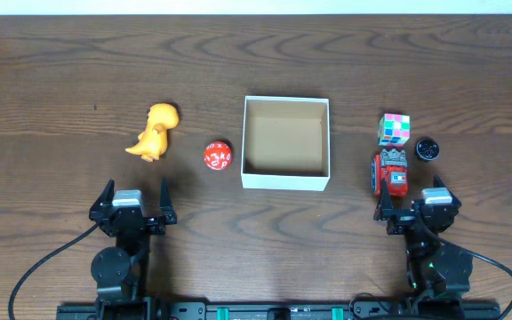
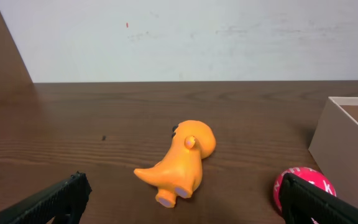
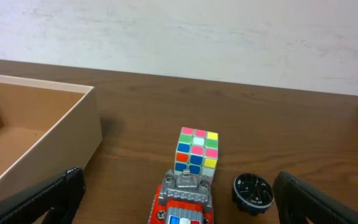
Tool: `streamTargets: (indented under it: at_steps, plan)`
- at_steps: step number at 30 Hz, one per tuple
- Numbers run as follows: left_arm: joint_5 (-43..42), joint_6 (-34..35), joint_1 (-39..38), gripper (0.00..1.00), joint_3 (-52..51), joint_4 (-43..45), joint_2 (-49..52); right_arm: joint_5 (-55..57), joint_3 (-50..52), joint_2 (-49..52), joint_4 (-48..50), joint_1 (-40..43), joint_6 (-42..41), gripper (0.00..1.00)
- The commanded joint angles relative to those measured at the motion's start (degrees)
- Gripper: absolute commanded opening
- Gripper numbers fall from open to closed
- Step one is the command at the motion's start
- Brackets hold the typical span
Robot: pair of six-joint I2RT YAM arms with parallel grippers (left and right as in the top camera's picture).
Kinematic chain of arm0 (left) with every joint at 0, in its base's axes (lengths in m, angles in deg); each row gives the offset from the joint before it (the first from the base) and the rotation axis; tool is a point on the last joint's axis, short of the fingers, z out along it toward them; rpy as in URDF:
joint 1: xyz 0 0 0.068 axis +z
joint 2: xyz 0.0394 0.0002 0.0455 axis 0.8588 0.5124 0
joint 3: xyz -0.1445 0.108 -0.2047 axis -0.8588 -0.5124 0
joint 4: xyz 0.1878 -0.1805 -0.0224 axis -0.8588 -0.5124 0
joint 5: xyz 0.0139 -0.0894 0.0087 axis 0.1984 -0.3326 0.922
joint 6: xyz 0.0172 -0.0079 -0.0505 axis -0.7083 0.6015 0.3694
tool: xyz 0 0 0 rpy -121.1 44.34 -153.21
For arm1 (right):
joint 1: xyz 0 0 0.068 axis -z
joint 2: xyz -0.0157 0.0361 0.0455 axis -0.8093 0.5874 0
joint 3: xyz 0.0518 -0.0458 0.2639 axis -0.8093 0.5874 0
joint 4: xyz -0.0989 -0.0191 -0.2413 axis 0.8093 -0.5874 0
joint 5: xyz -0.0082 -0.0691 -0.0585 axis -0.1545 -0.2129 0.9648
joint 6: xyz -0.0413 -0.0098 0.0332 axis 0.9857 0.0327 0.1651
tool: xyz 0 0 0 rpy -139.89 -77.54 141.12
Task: Pack container
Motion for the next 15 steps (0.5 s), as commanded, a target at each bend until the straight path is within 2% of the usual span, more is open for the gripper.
streamTargets:
  at_steps: [1, 15]
  plan:
    - [-0.6, 0.0, -0.1, 0.98, -0.7, -2.3, -0.3, 0.2, 0.2, -0.4, -0.2, 0.6, -0.8, 0.99]
    - [-0.6, 0.0, -0.1, 0.98, -0.7, -2.3, -0.3, 0.2, 0.2, -0.4, -0.2, 0.6, -0.8, 0.99]
